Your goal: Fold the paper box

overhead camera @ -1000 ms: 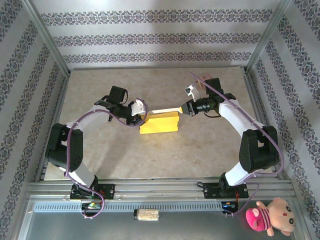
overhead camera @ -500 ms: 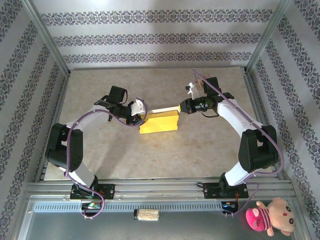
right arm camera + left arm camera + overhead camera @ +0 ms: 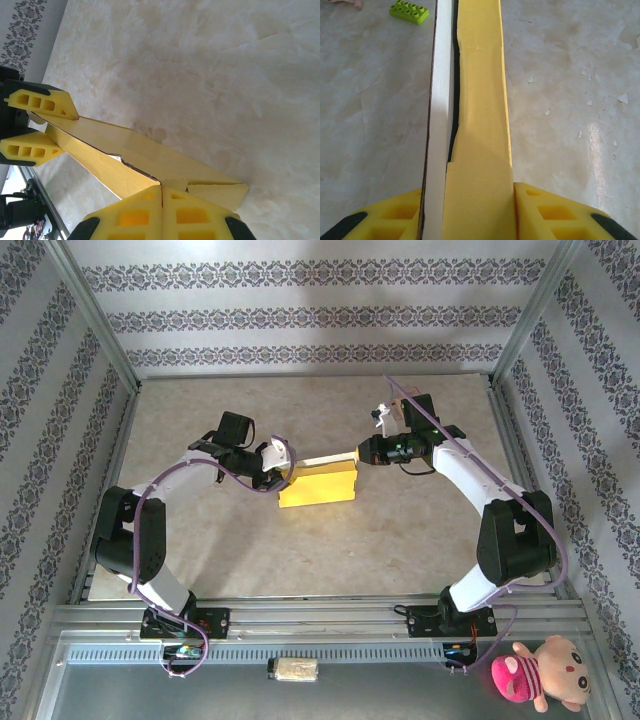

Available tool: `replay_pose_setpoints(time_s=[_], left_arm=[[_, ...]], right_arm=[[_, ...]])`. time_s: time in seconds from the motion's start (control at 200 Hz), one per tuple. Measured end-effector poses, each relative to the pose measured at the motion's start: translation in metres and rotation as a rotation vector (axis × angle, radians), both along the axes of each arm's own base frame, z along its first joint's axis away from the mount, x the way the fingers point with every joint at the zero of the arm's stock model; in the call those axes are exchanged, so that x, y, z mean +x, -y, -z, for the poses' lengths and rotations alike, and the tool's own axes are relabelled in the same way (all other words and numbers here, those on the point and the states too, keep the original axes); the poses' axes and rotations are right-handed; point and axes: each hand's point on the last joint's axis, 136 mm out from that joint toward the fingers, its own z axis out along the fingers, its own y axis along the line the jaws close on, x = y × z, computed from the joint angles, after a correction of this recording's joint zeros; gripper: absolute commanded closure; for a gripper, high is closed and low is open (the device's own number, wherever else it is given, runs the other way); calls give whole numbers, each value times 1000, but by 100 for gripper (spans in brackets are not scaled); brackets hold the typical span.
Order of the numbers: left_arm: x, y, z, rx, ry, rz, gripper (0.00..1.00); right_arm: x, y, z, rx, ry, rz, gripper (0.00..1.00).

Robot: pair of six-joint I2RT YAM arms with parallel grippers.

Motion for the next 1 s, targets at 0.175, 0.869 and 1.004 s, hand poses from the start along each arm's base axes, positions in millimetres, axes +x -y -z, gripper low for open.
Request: replay_pose_setpoints(time_s=[0.175, 0.869, 1.004], left_arm=[[1, -2, 0, 1, 0, -5, 63], [3, -3, 0, 4, 6, -10, 67], [5, -3, 0, 2, 17, -18, 70]], right_arm=[[-2, -1, 0, -16, 11, -3, 94], [-25, -2, 22, -135, 54, -63, 96], [-23, -2, 22, -140, 62, -59, 92]])
